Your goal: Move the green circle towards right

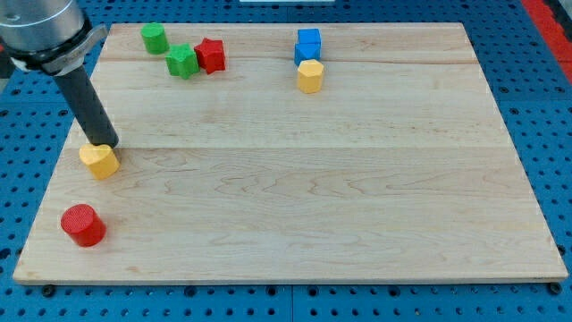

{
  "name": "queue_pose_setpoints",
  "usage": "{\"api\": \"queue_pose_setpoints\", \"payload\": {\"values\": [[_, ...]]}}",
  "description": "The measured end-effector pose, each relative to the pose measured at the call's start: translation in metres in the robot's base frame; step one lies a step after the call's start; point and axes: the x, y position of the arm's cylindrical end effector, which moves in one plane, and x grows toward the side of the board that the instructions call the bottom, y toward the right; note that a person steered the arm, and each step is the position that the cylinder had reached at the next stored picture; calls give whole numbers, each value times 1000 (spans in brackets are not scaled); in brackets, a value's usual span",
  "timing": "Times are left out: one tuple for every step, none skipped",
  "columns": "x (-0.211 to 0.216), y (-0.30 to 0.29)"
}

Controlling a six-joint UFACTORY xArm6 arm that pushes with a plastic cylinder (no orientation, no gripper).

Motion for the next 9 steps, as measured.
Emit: {"api": "queue_pose_setpoints", "payload": {"values": [[19,0],[31,0],[44,0],[53,-1],[54,-1],[29,-1],[-23,0],[-80,0],[-133,0]]}}
